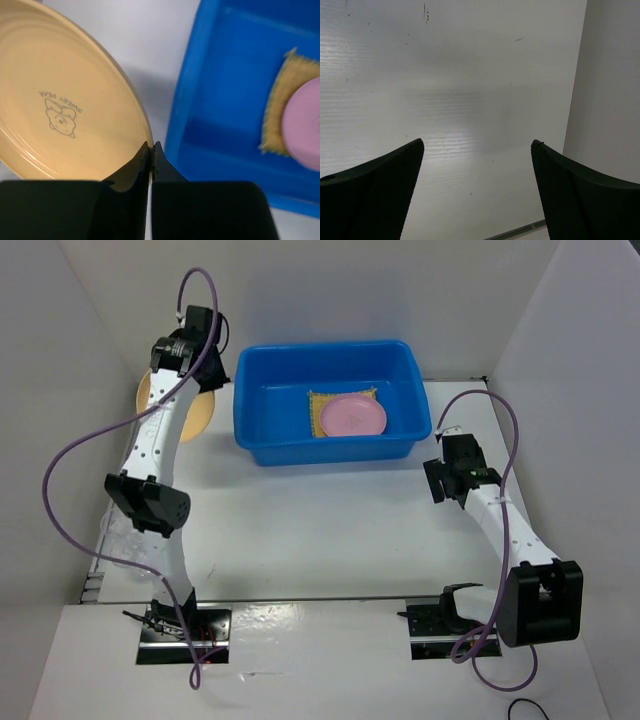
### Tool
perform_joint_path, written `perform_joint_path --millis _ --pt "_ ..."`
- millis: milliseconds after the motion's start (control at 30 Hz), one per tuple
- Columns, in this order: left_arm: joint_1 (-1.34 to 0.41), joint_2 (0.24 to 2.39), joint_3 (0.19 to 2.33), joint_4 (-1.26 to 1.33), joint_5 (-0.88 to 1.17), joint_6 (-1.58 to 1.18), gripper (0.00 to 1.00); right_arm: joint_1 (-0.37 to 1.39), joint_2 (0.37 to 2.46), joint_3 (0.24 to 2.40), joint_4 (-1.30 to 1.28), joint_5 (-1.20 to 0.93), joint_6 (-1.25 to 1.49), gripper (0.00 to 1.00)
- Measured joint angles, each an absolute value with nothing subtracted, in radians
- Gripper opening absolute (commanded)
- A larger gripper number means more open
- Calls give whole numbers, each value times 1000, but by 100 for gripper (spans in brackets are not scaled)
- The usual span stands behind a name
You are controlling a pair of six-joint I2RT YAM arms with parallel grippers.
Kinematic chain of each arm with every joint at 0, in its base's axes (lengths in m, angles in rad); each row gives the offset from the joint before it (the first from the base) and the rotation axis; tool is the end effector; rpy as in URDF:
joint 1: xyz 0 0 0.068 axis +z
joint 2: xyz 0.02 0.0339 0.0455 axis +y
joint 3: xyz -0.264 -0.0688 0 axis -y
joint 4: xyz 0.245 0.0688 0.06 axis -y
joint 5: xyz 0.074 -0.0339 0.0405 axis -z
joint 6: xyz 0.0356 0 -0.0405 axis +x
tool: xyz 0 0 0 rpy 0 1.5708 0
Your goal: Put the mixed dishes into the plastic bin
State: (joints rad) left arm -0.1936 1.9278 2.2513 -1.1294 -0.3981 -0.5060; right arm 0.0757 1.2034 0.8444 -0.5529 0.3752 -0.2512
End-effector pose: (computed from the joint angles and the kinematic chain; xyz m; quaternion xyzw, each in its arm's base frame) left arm 0.3946 -0.0633 0.4186 -0.2144 0.8869 0.0470 0.4065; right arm 0.2415 0.0052 0.2453 -0.0917 0.9270 -0.2036 0.3012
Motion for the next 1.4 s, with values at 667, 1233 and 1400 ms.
perform_joint_path --millis 667,1233,1400 --pt "-499 2570 3087 -930 192 -456 0 76 1172 841 -527 400 -242 92" --pt "-502 2845 3100 -550 372 -669 10 76 1173 829 -522 430 -227 93" --pt "-502 2879 3105 -499 399 -719 29 76 1176 829 -519 441 -224 93"
